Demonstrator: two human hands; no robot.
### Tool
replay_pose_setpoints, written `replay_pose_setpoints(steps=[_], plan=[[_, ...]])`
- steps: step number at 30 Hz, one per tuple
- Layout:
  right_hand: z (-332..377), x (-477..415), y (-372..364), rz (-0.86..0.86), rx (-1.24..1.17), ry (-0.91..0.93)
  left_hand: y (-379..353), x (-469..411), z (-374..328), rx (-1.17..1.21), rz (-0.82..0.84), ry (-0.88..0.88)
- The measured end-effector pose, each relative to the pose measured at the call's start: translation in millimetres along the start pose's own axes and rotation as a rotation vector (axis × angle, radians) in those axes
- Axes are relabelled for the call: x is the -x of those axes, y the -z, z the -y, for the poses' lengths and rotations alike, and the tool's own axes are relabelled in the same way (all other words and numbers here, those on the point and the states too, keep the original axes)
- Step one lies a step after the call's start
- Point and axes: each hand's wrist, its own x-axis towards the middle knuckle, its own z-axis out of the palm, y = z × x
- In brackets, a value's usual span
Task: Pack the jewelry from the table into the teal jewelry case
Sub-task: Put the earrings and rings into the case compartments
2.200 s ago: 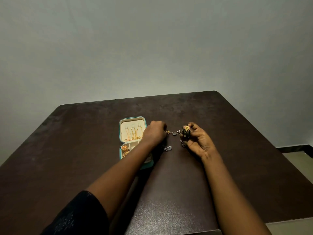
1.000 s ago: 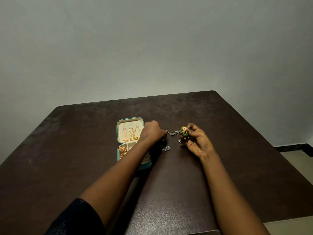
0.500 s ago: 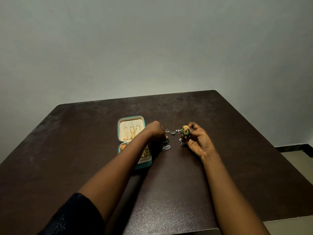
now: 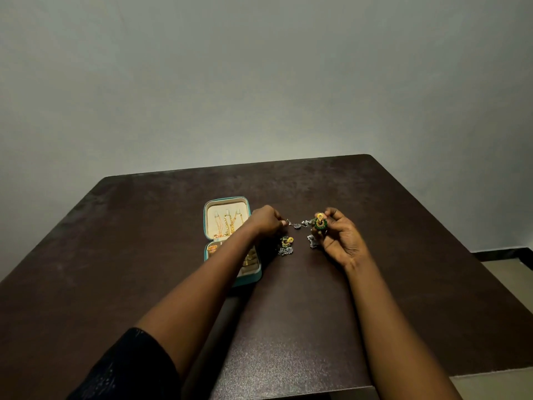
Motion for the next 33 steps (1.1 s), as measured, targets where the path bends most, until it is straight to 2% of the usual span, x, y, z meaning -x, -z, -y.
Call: replay_pose_setpoints(steps=[5,8,11,15,19,22,30,33], plan=[[0.1,2.5,-2.9,0.046,-0.004,0.012,-0.7,6.3,-4.2,-0.143,0.098,-0.100],[-1.8,0.4,1.3,0.093,0.003,0.022,-4.6,3.5,-5.0,-0.198,0.080,-0.126],[-3.0,-3.3,4.6,0.104,0.001,0.025,-4.6,2.8,-5.7,-0.153,0.044,-0.117],[-2.7,-0.9,0.4,0.115,-0.020,0.019,-2.1,6.1,-1.7,0.104,-0.033,-0.104],[-2.0,2.1,-7.6,0.019,-0.009,0.010,3.2,19.4,4.0,0.485,-0.088,-0.129],[-2.3,4.6,-12.6,0.000,-0.040,0.027,9.5,29.8,7.5,0.663,-0.114,-0.155],[-7.5,9.9,-43.4,0.030,0.046,0.024,25.3,53.6,25.5,1.149,-0.128,-0.050],[-14.1,12.8,-59.5,0.038,0.119,0.014,32.0,62.3,35.7,1.289,-0.070,-0.010]])
